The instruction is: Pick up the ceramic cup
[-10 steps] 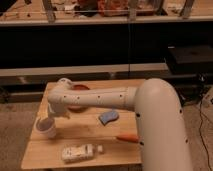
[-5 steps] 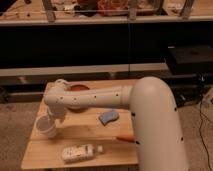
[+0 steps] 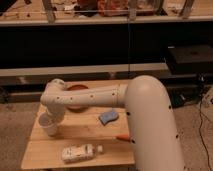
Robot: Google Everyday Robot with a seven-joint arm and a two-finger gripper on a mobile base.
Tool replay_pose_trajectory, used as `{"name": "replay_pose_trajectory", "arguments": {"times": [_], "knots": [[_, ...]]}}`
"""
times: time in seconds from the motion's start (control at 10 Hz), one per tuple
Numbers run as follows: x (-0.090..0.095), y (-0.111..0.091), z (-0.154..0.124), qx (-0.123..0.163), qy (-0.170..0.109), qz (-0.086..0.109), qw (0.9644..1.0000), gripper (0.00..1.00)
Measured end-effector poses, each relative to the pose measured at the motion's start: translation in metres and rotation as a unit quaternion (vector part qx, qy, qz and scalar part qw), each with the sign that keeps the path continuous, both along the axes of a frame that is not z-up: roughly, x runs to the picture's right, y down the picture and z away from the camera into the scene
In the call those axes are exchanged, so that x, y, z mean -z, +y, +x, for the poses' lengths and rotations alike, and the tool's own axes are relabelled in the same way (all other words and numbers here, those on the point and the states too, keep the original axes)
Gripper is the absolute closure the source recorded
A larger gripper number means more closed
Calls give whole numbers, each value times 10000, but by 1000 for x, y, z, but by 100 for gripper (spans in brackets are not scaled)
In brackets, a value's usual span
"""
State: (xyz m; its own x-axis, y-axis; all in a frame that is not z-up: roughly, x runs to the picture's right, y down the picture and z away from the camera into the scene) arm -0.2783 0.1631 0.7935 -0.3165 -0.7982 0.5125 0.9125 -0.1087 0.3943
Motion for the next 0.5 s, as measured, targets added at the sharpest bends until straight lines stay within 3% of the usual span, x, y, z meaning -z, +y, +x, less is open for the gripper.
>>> {"name": "replay_pose_trajectory", "arguments": {"times": [0.1, 0.3, 0.5], "knots": [[0, 0, -1, -60, -153, -30, 9999, 93], [2, -9, 4, -195, -373, -121, 9990, 98], [7, -13, 2, -54, -267, -77, 9996, 100]]}}
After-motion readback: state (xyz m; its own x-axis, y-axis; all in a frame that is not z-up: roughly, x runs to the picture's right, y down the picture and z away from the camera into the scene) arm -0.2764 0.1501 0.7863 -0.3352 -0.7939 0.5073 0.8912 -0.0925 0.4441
